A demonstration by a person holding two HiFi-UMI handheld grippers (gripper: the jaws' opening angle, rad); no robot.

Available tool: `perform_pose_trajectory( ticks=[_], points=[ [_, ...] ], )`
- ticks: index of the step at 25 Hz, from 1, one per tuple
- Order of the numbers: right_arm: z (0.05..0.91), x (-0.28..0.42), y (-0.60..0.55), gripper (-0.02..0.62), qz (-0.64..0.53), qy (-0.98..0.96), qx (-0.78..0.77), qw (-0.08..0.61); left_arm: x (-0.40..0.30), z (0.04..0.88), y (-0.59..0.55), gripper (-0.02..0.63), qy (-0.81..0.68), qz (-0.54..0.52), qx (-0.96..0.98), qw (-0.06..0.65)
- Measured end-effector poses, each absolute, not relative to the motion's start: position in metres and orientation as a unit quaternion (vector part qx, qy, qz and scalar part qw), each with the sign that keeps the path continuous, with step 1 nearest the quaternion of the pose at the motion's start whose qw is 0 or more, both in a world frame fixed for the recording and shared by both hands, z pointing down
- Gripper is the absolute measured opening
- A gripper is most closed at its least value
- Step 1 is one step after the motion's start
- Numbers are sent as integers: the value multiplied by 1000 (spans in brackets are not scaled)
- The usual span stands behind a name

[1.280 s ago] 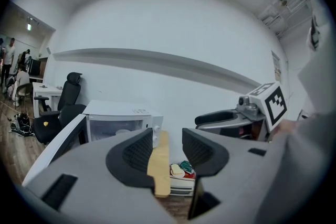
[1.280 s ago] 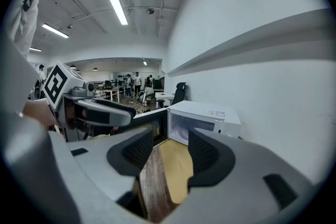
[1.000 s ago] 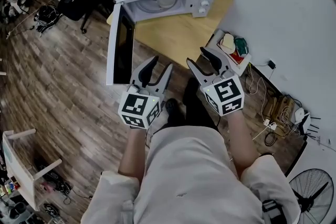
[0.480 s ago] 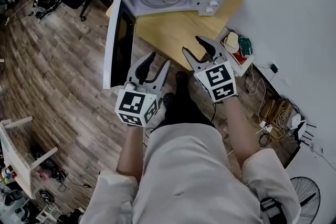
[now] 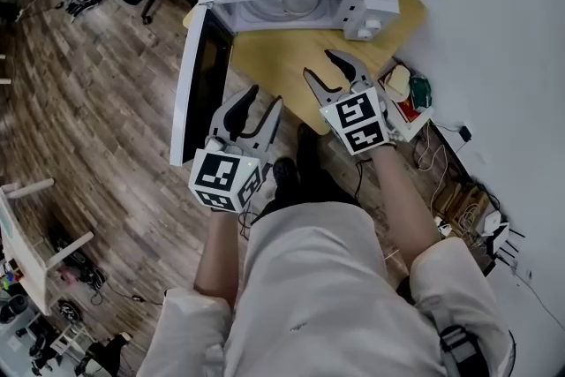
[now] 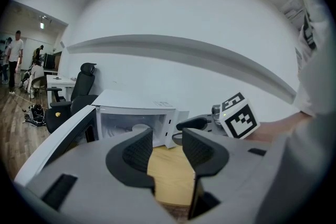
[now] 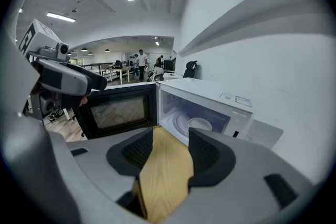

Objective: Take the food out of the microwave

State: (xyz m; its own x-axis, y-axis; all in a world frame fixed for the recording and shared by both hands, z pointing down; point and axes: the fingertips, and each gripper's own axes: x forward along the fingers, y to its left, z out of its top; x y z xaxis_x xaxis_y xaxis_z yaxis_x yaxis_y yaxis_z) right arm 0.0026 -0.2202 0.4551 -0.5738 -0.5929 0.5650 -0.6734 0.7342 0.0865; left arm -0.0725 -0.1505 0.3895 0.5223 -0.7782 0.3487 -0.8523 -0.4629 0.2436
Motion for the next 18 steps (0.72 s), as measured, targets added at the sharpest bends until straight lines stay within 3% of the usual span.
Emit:
perform_pose_trajectory(
  ticks=[18],
  points=[
    [533,-5,-317,204,-24,-871,325,368,-61,428,-203,172,-520,100,819,222]
  ],
)
